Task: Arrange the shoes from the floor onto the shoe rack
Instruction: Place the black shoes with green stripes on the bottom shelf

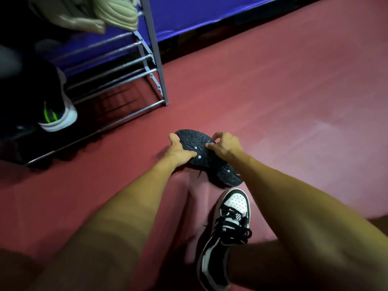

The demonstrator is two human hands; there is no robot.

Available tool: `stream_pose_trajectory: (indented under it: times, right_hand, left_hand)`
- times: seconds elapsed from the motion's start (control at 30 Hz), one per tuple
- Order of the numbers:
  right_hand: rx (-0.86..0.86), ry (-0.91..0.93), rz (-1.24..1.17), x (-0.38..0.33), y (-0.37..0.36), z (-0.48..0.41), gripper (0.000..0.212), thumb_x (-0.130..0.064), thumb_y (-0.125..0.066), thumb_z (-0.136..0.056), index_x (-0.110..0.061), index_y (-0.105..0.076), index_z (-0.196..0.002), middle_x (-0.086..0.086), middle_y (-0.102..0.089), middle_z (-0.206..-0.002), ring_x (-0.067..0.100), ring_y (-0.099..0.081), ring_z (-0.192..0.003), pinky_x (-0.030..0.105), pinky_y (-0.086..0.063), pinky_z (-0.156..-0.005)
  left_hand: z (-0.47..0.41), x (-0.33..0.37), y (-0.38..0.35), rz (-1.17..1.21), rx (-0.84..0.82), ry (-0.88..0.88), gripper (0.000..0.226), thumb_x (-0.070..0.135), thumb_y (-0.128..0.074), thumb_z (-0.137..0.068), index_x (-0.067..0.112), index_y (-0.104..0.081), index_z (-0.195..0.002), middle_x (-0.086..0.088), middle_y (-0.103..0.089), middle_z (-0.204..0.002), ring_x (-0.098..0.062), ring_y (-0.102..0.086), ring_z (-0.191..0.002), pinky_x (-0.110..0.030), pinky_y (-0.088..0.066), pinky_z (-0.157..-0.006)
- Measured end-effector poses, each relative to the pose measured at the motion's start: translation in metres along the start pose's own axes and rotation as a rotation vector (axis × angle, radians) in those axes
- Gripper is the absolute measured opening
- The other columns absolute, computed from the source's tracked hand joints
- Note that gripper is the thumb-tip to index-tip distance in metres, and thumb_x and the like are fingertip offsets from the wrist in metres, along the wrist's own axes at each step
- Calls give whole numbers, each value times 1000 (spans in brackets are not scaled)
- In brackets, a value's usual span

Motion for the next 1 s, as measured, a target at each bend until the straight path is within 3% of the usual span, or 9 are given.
stream_pose_trajectory:
  times: [0.17,0.3,0.47,0.5,0.57,0.63,0.77,0.9,1.0]
  right_hand:
    - [-18,97,-40,-71,-13,20,37,-47,-71,-85,-15,-70,-104,10,-71,-106,31,-64,-106,34,-52,-87]
    - [-51,186,-76,-125,-20,41,38,-47,-72,-84,-14,-66,-101,5,-66,-96,28,-64,-100,33,-52,-84]
    - [-66,303,-141,-190,-17,70,35,-42,-79,-78,-18,-57,-89,4,-68,-105,26,-65,-101,37,-52,-90]
    - [-71,334,-135,-203,-16,76,36,-42,-80,-77,-17,-57,-90,4,-68,-102,25,-64,-100,37,-52,-89]
    - [-78,389,-90,-228,-14,89,42,-41,-81,-76,-13,-57,-96,4,-64,-99,25,-61,-98,37,-51,-87]
    - [-88,435,17,-251,-10,100,49,-44,-82,-75,-12,-54,-99,4,-60,-98,25,-58,-94,36,-48,-80]
    - [-145,552,264,-291,-9,118,42,-45,-81,-77,-14,-62,-98,3,-61,-95,23,-57,-90,28,-41,-73]
    - [-100,690,441,-313,-20,127,39,-43,-79,-79,-18,-54,-96,2,-60,-95,25,-56,-92,33,-47,-76]
    - [35,682,418,-317,-25,132,42,-46,-77,-79,-24,-55,-106,5,-49,-105,29,-56,-95,43,-52,-86]
  left_hand:
    - [27,-11,80,21,192,-12,66,33,-78,-73,30,-22,-108,-13,-55,-116,-30,-60,-96,-32,-42,-75]
    - [57,-21,138,74,274,-54,69,28,-80,-69,32,-24,-110,-8,-58,-112,-27,-60,-95,-33,-46,-79]
    - [91,-28,201,342,289,-124,76,14,-84,-64,28,-35,-121,-4,-62,-108,-22,-64,-102,-41,-53,-94]
    - [98,-29,211,386,299,-132,76,13,-84,-66,27,-36,-123,-4,-62,-111,-22,-65,-102,-38,-54,-92]
    - [111,-34,228,478,324,-128,73,15,-80,-72,26,-33,-127,-6,-63,-110,-19,-65,-86,-30,-54,-68]
    - [123,-42,241,559,364,-93,68,20,-75,-78,29,-28,-126,-6,-63,-103,-17,-59,-70,-25,-40,-48]
    - [146,-65,262,677,392,-52,55,24,-61,-83,31,-35,-131,1,-62,-111,-17,-67,-79,-25,-44,-57]
    - [166,-86,280,721,381,-60,38,35,-46,-83,32,-53,-121,-1,-62,-126,-22,-71,-91,-26,-42,-62]
    - [175,-98,291,739,380,-8,47,58,-42,-82,34,-53,-121,-6,-74,-107,-23,-71,-91,-28,-42,-66]
Point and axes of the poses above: each hand's wrist, its own z-axis away from the middle knuckle, its own y-axis out of the back of the hand, x = y × z, the point moved 6 cm from there along -z, towards the middle knuckle
